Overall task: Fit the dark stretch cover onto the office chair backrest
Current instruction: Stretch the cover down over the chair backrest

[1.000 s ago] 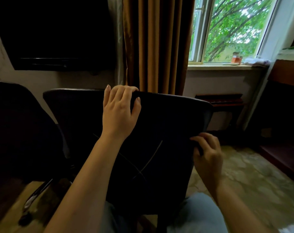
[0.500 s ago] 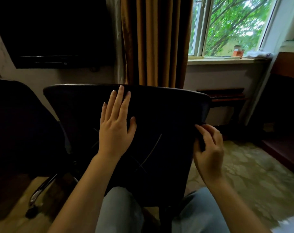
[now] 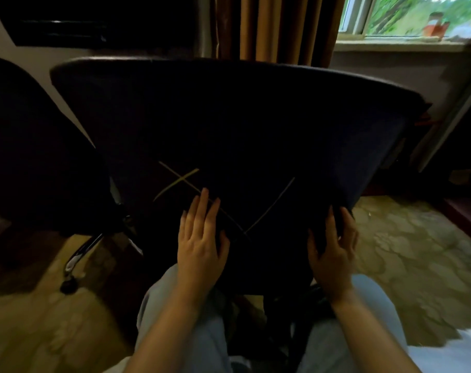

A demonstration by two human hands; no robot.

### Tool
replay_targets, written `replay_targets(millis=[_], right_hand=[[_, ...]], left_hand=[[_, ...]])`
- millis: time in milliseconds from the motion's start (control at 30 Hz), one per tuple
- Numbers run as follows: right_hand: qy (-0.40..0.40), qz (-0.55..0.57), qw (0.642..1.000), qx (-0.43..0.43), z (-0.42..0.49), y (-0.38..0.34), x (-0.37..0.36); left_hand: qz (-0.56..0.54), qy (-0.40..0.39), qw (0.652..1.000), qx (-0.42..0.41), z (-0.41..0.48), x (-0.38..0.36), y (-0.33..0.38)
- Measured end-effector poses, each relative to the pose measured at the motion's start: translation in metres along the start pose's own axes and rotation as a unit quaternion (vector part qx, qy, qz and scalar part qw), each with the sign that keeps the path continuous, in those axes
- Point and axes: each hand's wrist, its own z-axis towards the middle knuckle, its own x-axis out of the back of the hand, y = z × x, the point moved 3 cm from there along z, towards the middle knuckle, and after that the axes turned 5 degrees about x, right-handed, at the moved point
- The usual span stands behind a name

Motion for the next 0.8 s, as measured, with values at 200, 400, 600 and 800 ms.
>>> replay_targets(millis=[200, 400, 600, 800], right_hand=[[0.039, 0.046, 0.995, -0.079, 0.007, -0.016, -0.013], [0.039, 0.059, 0.997, -0.026, 0.028, -0.049, -0.033], [0.061, -0.012, 0.997, 0.049, 0.044, -0.05, -0.036], [0.098, -0.014, 0.995, 0.009, 0.039, -0.013, -0.024]], left_hand=[[-0.007, -0.007, 1.0, 0.02, -0.01, -0.011, -0.006], [-0.022, -0.014, 0.999, 0.033, -0.012, -0.014, -0.001], [-0.004, 0.014, 1.0, 0.026, -0.008, -0.016, -0.006], [0.007, 0.081, 0.997, -0.013, 0.01, -0.018, -0.004]])
